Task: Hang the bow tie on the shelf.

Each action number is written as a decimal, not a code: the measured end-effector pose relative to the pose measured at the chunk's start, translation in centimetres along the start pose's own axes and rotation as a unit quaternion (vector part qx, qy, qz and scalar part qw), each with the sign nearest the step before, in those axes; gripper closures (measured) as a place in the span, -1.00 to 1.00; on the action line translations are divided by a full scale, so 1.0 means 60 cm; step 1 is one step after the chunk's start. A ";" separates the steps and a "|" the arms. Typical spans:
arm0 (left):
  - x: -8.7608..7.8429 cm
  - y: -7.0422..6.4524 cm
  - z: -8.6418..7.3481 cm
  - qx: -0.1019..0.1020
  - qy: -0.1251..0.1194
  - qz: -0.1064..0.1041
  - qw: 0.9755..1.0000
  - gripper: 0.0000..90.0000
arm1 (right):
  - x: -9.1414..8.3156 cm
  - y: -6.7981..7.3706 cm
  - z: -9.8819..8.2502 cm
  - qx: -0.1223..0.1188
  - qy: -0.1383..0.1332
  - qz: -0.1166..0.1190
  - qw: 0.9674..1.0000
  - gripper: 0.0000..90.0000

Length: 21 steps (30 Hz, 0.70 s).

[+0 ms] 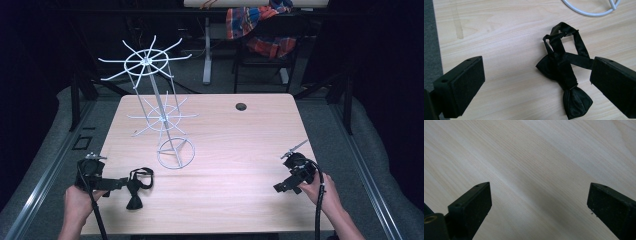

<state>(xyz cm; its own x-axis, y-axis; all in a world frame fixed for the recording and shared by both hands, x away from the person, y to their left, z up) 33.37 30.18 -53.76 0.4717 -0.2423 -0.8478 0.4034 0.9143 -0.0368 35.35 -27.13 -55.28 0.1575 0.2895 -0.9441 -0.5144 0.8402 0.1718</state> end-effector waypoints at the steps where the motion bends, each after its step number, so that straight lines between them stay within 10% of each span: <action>1: -0.002 0.000 0.001 0.004 -0.004 0.007 1.000 -1.00 | -0.001 -0.002 -0.001 -0.003 0.006 -0.005 1.000 -0.88; 21: -0.003 -0.003 0.004 -0.003 -0.016 -0.007 1.000 -1.00 | -0.002 0.004 0.002 0.000 0.004 -0.010 1.000 -0.86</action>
<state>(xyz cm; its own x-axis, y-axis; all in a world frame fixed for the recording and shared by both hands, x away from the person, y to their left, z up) 33.43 29.99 -53.46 0.4910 -0.2652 -0.8298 0.4048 0.9129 -0.0522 35.29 -26.95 -55.08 0.1602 0.2693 -0.9496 -0.5119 0.8452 0.1533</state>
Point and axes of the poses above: each handheld gripper's, and its own axes: x roughly forward along the jaws, z roughly out of its top, y roughly to its left, the point moved 4 cm from there along x, roughly forward along the jaws, and after that the axes turned 7 degrees about x, right-handed, at the moved point
